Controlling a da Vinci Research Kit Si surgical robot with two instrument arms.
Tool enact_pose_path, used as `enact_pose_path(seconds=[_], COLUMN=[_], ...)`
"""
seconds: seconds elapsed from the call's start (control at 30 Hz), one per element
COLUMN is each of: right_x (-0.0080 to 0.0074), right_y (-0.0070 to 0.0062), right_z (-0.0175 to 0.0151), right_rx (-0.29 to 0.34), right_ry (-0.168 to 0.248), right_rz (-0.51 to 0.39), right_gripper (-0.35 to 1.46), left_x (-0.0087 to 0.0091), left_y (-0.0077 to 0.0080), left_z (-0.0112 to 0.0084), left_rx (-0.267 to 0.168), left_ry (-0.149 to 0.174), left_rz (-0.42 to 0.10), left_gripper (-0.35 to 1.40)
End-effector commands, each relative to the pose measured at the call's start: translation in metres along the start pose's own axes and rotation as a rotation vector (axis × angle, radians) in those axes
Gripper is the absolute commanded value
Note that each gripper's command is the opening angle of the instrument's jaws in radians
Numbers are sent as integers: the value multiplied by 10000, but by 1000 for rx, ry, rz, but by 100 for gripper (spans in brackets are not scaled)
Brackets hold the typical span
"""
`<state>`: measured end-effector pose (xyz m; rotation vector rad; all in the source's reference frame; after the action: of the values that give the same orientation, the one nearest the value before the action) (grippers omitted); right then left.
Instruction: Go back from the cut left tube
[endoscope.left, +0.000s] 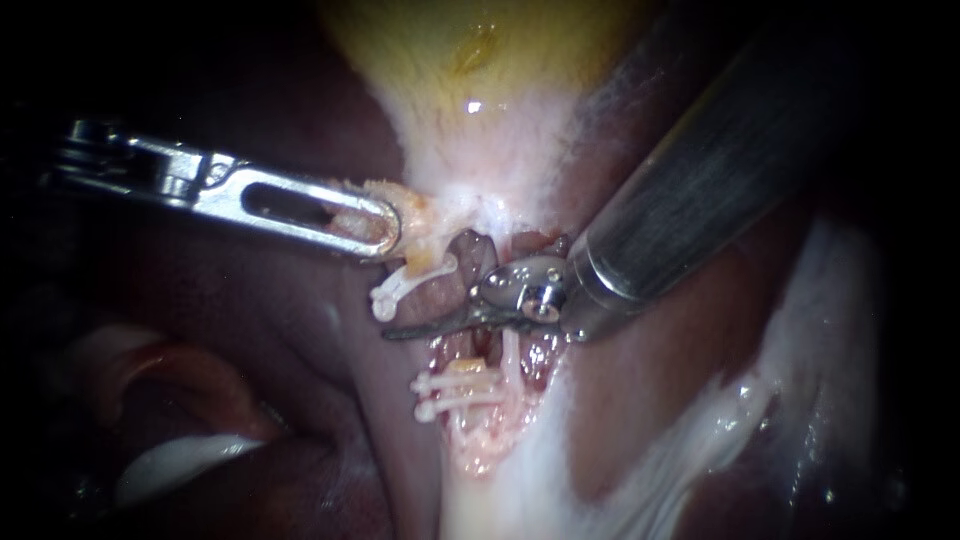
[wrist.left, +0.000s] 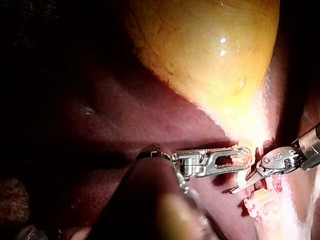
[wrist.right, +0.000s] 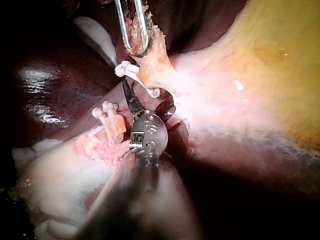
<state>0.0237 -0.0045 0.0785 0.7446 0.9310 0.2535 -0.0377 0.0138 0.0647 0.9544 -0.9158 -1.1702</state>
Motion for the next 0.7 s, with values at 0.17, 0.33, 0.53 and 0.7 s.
enact_pose_path(seconds=[0.17,0.33,0.53,0.7], right_x=[0,3,2,2], right_y=[-7,-11,-11,-12], right_z=[-4,-4,-4,-5], right_rx=[-29,-29,-26,-23], right_ry=[31,37,54,65], right_rz=[1,3,-9,-27], right_gripper=[-35,96,125,131], left_x=[0,0,0,0], left_y=[1,2,2,3], left_z=[0,-1,-1,-2], left_rx=[0,0,0,1], left_ry=[0,1,1,2], left_rz=[0,1,1,1], left_gripper=[-35,-35,-35,-35])
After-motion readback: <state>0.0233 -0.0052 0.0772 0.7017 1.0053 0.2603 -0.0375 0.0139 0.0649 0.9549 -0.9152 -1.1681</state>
